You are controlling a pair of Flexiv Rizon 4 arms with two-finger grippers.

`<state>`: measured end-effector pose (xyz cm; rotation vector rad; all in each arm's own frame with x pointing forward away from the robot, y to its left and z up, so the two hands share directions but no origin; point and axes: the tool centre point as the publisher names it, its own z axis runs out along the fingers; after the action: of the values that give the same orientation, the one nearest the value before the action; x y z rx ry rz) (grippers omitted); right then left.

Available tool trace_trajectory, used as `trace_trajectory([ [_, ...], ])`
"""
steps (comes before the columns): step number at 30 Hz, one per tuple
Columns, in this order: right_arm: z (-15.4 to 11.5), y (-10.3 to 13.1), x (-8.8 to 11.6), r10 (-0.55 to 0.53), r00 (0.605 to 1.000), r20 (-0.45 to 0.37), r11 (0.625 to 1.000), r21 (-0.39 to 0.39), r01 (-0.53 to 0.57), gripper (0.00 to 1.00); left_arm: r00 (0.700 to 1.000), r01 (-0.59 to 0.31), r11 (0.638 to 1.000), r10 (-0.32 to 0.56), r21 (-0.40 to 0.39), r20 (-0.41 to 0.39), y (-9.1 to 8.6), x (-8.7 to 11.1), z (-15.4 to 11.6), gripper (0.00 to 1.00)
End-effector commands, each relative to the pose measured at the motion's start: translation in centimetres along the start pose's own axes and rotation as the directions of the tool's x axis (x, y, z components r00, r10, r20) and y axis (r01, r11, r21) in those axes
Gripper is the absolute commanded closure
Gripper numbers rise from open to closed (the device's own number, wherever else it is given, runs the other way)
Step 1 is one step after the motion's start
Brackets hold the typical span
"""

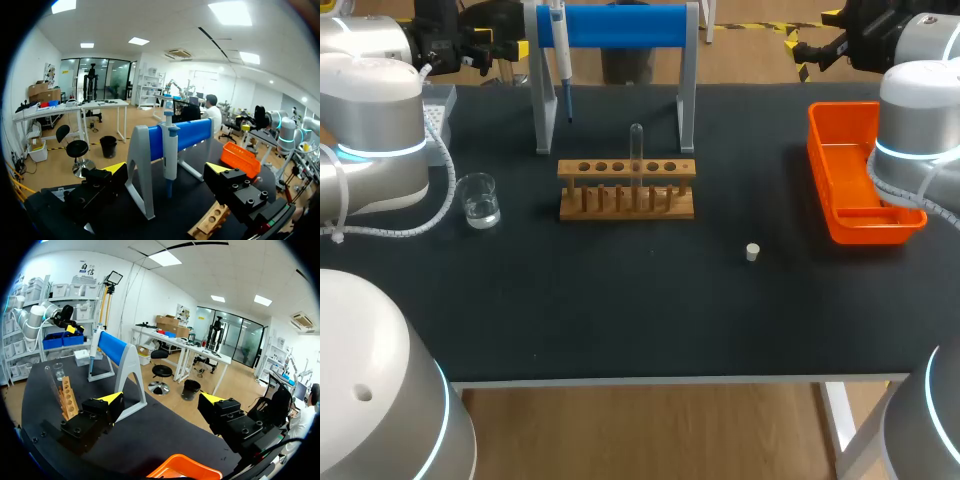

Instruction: Invert the test tube, pick up the pipette, mount the tip to pipette, aspirate from beaker and dispense into the tube, eject the tip, return the pipette, and cap with the stopper.

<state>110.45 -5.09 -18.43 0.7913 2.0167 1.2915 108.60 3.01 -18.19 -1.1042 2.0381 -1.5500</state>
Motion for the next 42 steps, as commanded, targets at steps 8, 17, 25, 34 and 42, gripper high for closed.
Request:
trace_trajectory([
  [8, 0.0, 0.0, 0.0, 0.000, 1.000, 0.001, 1.000, 0.000, 0.000, 0.00, 1.000, 0.000, 1.000, 0.000, 0.003, 0.001, 0.1, 0.1, 0.0, 0.00],
  [17, -0.4, 0.2, 0.5, -0.005, 1.000, -0.013, 1.000, -0.004, 0.005, 0.00, 1.000, 0.000, 1.000, 0.000, 0.003, 0.001, 0.1, 0.1, 0.0, 0.00],
  [25, -3.9, 1.5, 5.6, 0.009, 0.995, -0.100, 0.997, -0.074, -0.016, 0.00, 1.000, 0.000, 1.000, 0.000, 0.003, 0.001, 0.1, 0.1, 0.0, 0.00],
  [34, -7.5, 0.2, 13.7, 0.001, 0.974, -0.228, 0.989, -0.144, -0.035, 0.00, 1.000, 0.000, 1.000, 0.000, 0.003, 0.001, 0.1, 0.1, 0.0, 0.00],
  [42, -8.2, -1.0, 18.7, -0.033, 0.962, -0.270, 0.974, -0.224, -0.029, 0.00, 1.000, 0.000, 1.000, 0.000, 0.003, 0.001, 0.1, 0.1, 0.0, 0.00],
])
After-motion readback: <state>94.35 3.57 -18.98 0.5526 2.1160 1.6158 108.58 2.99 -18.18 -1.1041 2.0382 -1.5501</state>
